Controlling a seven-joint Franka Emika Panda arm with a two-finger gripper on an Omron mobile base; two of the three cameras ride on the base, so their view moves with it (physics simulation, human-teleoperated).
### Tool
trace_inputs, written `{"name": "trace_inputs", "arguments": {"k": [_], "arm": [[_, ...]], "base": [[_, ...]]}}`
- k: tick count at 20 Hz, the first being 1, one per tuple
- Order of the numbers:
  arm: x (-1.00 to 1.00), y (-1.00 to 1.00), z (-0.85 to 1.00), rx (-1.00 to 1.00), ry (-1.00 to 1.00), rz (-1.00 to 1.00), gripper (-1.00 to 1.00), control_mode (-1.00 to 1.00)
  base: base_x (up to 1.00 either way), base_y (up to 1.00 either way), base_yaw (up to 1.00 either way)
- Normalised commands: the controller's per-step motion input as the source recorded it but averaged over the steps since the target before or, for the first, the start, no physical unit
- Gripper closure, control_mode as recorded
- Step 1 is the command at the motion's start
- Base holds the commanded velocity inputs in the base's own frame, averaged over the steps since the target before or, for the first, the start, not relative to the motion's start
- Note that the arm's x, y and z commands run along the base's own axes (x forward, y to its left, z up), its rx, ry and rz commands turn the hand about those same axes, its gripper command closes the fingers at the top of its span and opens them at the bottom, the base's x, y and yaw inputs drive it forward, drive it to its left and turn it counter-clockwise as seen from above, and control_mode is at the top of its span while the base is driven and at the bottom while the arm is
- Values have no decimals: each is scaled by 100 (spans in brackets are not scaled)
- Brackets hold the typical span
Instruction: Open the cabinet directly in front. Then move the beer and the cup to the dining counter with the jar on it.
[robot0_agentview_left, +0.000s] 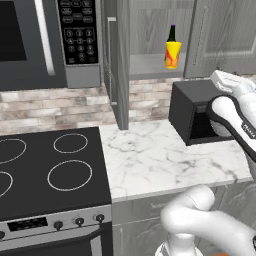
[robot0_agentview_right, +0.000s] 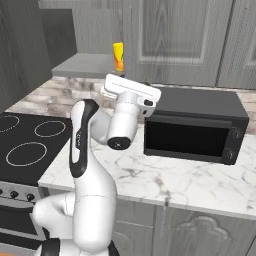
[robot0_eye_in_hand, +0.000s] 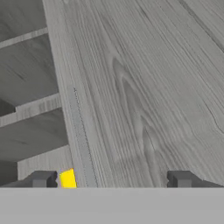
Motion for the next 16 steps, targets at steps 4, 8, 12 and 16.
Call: {"name": "trace_inputs", "arguments": {"k": [4, 8, 12, 16], "arm": [[51, 9, 39, 0, 0, 0, -100, -100], [62, 5, 16, 0, 7, 0, -100, -100], [71, 1, 0, -2, 18, 0, -100, -100], [56, 0, 0, -8, 21, 4, -100, -100]], "base": [[0, 0, 0], [0, 0, 0], [0, 0, 0], [0, 0, 0]]}}
